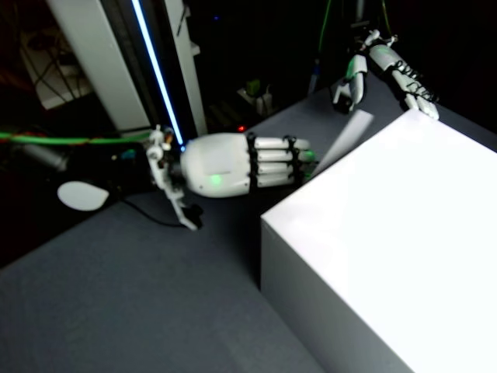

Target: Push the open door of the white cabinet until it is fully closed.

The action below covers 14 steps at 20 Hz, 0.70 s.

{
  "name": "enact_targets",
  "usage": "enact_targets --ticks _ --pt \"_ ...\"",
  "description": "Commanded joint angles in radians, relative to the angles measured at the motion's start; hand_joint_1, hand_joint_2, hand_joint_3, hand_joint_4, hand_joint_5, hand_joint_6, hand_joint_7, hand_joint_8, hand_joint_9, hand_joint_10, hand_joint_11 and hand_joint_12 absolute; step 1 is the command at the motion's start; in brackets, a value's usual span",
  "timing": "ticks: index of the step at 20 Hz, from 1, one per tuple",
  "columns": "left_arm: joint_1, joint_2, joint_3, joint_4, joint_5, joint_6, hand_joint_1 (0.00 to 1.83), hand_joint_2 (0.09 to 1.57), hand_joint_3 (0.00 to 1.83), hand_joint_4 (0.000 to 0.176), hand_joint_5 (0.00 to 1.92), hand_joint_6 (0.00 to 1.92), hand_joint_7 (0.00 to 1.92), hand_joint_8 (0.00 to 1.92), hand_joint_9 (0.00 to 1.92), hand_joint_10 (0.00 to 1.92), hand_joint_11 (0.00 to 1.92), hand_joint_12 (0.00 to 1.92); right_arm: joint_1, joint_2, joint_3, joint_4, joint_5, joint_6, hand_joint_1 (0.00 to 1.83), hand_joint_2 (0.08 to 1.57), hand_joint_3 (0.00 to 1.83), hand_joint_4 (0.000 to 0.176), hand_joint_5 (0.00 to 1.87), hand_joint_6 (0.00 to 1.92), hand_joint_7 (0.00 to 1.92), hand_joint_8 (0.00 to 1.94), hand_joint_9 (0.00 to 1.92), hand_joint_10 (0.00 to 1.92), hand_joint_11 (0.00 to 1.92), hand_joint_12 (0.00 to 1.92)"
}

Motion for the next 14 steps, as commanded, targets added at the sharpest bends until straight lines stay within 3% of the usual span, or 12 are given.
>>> enact_targets --ticks 1,5,13,14 --pt "-0.002 -0.003 0.004 -0.020 -0.129 -0.005 0.26 1.40 0.00 0.000 0.06 0.00 0.00 0.00 0.00 0.00 0.00 0.05 0.018 -0.006 0.003 0.021 0.101 0.001 0.60 1.26 0.00 0.000 0.12 0.01 0.06 0.00 0.10 0.00 0.00 0.44" --pt "-0.002 -0.006 0.005 -0.020 -0.129 -0.005 0.23 1.40 0.00 0.000 0.05 0.00 0.00 0.00 0.00 0.00 0.00 0.01 0.036 -0.018 0.013 0.059 0.071 -0.039 0.47 1.33 0.00 0.000 0.01 0.00 0.00 0.00 0.00 0.00 0.00 0.03" --pt "0.000 -0.007 0.004 -0.023 -0.135 -0.005 0.27 1.42 0.00 0.000 0.06 0.00 0.00 0.00 0.00 0.00 0.00 0.00 0.046 -0.022 0.010 0.082 0.047 -0.077 0.47 1.30 0.00 0.000 0.02 0.01 0.00 0.00 0.00 0.00 0.00 0.00" --pt "0.000 -0.007 0.004 -0.023 -0.136 -0.005 0.29 1.41 0.00 0.000 0.06 0.00 0.00 0.00 0.00 0.00 0.00 0.00 0.046 -0.022 0.002 0.075 0.052 -0.077 0.55 1.28 0.00 0.000 0.03 0.01 0.00 0.00 0.00 0.00 0.00 0.00"
